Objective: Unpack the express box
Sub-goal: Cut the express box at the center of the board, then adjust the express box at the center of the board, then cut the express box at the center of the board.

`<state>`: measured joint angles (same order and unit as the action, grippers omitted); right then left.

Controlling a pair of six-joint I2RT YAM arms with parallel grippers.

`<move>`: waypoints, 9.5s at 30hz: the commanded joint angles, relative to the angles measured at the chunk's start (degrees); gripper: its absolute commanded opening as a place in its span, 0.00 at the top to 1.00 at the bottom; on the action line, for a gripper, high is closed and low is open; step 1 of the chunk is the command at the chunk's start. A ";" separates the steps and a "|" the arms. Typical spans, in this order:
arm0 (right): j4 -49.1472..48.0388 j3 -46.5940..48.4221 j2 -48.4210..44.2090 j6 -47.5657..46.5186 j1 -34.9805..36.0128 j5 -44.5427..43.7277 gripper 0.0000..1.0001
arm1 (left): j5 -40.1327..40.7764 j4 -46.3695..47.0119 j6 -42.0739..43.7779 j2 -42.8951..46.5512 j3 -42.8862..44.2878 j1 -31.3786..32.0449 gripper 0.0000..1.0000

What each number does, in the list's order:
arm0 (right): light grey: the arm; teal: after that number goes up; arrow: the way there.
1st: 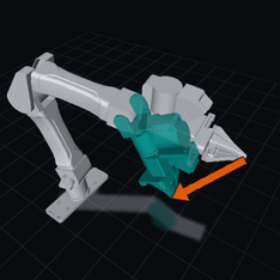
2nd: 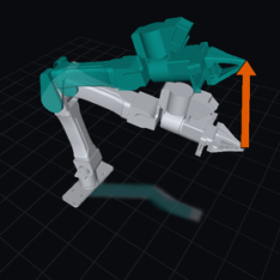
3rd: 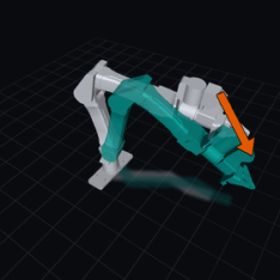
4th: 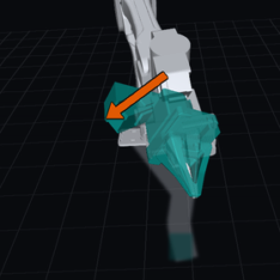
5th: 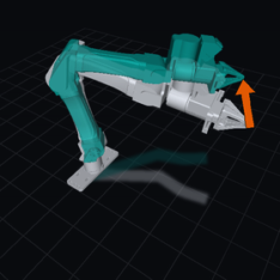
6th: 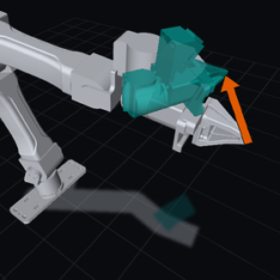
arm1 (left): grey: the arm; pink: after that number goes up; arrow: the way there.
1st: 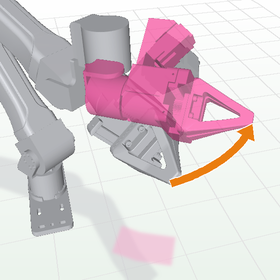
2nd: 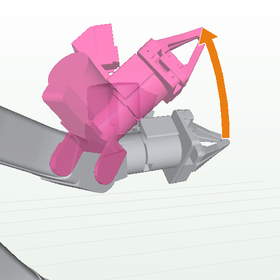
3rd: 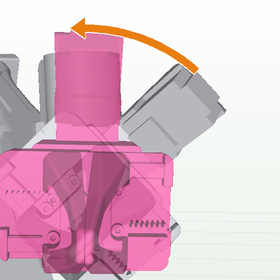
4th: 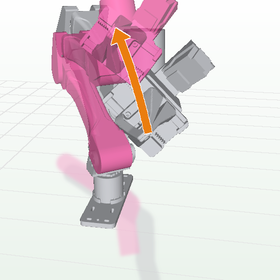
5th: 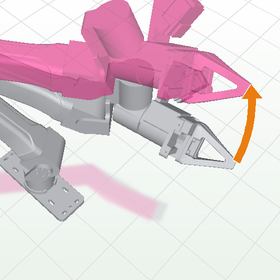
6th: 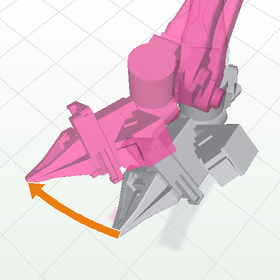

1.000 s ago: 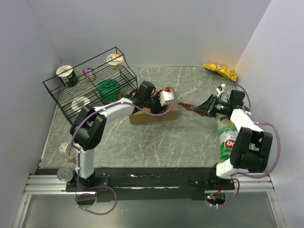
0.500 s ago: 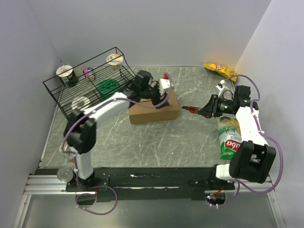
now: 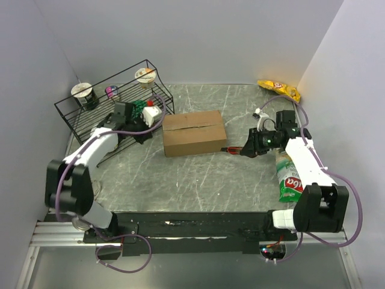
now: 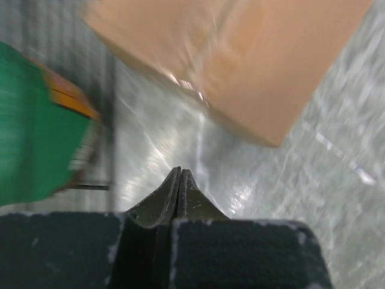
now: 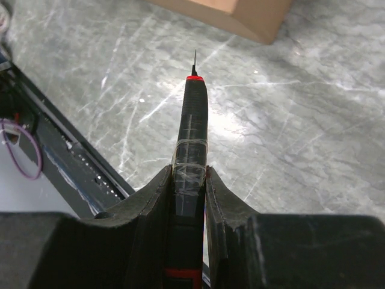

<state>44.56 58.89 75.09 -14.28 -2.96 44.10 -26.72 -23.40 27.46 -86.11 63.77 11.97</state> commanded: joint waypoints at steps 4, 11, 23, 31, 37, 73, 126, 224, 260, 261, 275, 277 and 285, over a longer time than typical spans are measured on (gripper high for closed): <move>-2.46 5.17 4.36 3.12 0.50 -6.12 1.00 | -2.27 4.50 6.37 -9.68 1.62 3.84 0.99; 1.67 10.09 6.73 2.68 -3.61 -15.53 1.00 | -15.55 4.77 12.79 -16.37 11.10 20.62 0.89; 1.94 17.57 14.73 6.90 -7.41 -20.27 1.00 | -7.92 16.18 -5.73 -13.12 14.89 15.29 0.44; 0.27 24.07 19.21 7.43 -7.41 -26.25 1.00 | 1.04 18.49 -18.85 -28.66 30.61 17.30 0.37; -1.66 26.45 22.29 7.69 -6.27 -25.11 1.00 | 9.41 15.33 -14.55 -38.25 41.85 18.62 0.35; -4.40 20.76 8.80 3.83 4.28 -22.65 1.00 | 1.36 3.77 -12.41 -21.11 35.19 16.51 0.31; -4.05 9.58 5.60 11.91 5.42 -28.19 1.00 | 12.21 -0.86 -22.70 -9.42 14.54 9.65 0.25; -4.65 31.30 20.84 14.95 8.86 -24.24 1.00 | -22.76 -25.92 1.02 -7.04 25.47 9.13 0.21; -12.92 8.60 12.10 20.89 28.16 -37.33 1.00 | -13.44 6.69 -11.72 4.98 14.64 6.93 0.19; -12.65 8.95 11.75 19.83 28.88 -37.33 1.00 | -13.53 8.09 -12.34 4.98 14.46 6.93 0.19; -7.92 3.24 0.42 4.56 25.12 -33.48 1.00 | -26.26 6.81 -7.36 -2.23 18.93 7.28 0.19; -5.72 5.25 -0.64 -5.25 23.10 -27.59 1.00 | -29.52 5.74 -1.99 -1.96 18.76 7.54 0.19; -8.44 8.60 -6.98 -24.63 24.14 -16.41 1.00 | -32.78 3.27 6.89 -5.38 22.62 13.78 0.19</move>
<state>38.63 62.41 70.96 -26.46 19.84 20.78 -54.81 -19.68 27.62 -89.73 81.87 23.09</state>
